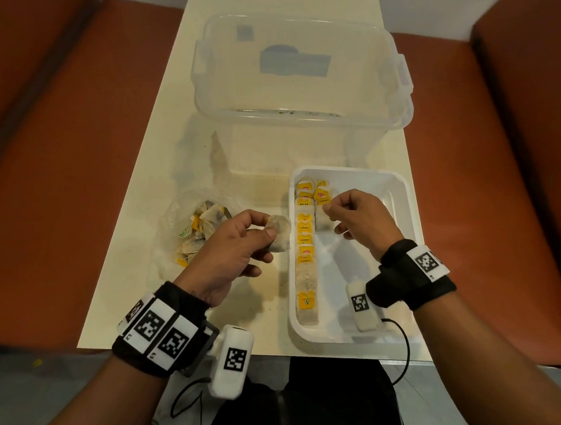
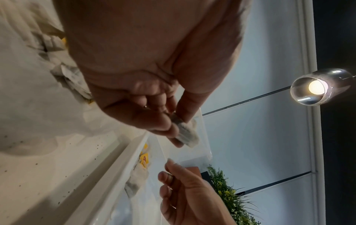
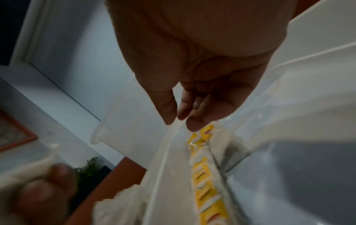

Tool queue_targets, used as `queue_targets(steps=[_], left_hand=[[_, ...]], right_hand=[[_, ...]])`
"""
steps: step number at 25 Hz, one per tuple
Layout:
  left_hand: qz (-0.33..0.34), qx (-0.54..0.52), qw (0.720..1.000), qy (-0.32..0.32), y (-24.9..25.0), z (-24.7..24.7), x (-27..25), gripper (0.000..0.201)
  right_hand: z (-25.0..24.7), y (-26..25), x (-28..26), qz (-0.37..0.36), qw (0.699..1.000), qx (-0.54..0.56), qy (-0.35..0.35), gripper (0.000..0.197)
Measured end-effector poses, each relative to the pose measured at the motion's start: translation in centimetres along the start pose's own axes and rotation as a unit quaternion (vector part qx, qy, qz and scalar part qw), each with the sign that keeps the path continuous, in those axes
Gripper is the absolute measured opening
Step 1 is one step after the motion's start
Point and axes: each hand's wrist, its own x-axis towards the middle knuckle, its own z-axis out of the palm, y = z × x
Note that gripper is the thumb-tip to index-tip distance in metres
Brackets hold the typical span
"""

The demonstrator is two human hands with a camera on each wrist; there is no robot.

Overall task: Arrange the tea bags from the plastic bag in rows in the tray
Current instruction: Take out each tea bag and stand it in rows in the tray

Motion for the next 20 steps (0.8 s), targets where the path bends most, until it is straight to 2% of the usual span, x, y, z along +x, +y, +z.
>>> queue_targets(steps=[4,6,8,10,13,14,16,18,20], left_hand=[[0.029,-0.002,0.999,-0.015,0.0,0.6,0.1,0.002],[0.056,0.011,0.998,0.001,0.0,1.1,0.3,0.004],[0.108,0.05,0.992,0.043,-0.2,1.7,0.6,0.005],[0.185,0.105,0.973,0.085,-0.5,2.5,0.9,0.005],[0.267,0.185,0.942,0.089,-0.9,4.0,0.6,0.013],[0.269,0.19,0.941,0.083,-0.9,4.4,0.5,0.019],[0.231,0.136,0.961,0.074,-0.9,4.2,0.6,0.029],[0.162,0.038,0.985,0.049,-0.5,3.6,1.1,0.034],[0.119,-0.006,0.993,-0.009,0.0,3.2,1.4,0.036]], right_hand=[[0.3,-2.2,-3.4,-0.015,0.992,0.097,-0.085,0.025],[0.5,-3.2,-4.8,-0.028,0.987,0.12,-0.101,0.027],[1.0,-3.9,-5.7,-0.033,0.986,0.129,-0.101,0.03],[1.7,-4.1,-6.1,-0.026,0.987,0.138,-0.083,0.034],[1.8,-3.7,-6.0,-0.02,0.986,0.159,-0.045,0.031],[1.4,-3.6,-5.9,-0.02,0.982,0.182,-0.049,0.03],[0.3,-3.4,-5.7,-0.023,0.973,0.214,-0.078,0.031],[-0.8,-3.5,-5.7,-0.034,0.977,0.176,-0.112,0.031],[-1.6,-3.8,-5.8,-0.054,0.98,0.124,-0.145,0.026]])
